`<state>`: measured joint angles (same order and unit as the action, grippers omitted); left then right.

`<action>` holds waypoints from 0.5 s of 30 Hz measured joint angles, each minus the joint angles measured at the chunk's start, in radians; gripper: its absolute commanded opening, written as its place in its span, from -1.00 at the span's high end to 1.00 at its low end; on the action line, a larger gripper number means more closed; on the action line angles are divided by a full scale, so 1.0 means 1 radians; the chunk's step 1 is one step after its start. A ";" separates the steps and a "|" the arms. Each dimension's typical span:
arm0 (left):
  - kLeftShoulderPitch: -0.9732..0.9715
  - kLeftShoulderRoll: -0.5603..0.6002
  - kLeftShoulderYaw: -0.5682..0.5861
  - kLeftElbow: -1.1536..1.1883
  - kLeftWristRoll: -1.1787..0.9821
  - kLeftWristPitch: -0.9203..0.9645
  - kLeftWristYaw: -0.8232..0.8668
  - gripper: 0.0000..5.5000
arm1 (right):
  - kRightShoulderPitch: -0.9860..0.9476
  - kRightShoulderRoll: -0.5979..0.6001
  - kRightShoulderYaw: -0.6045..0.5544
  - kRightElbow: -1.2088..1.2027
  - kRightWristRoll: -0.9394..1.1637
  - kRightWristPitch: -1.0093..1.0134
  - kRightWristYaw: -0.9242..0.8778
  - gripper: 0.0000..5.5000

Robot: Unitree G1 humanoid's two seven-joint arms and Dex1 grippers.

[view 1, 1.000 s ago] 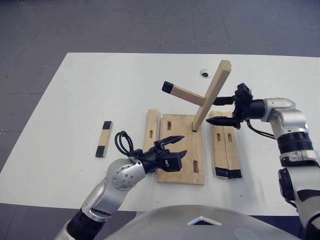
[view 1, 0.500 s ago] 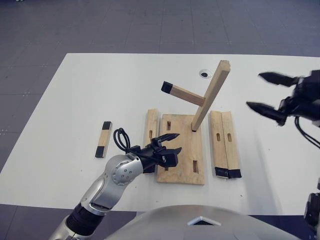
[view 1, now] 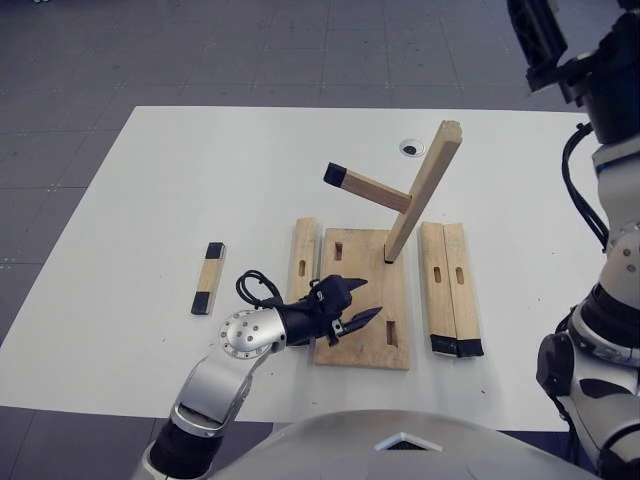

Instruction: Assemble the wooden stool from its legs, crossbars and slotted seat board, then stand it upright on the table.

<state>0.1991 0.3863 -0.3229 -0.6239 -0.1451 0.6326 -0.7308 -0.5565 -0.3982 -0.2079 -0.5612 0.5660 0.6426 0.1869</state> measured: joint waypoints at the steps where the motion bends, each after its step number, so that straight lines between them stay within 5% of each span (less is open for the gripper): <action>1: -0.007 -0.001 0.005 -0.002 -0.012 0.031 0.004 0.06 | -0.004 0.003 0.017 -0.017 0.011 0.018 -0.002 -0.99; 15: -0.042 0.033 0.011 0.021 -0.048 0.075 0.089 0.06 | -0.095 0.043 0.113 0.100 0.160 0.266 -0.012 -0.99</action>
<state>0.1567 0.4192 -0.3123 -0.6033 -0.1928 0.7075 -0.6419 -0.6517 -0.3557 -0.0954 -0.4609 0.7261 0.9085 0.1749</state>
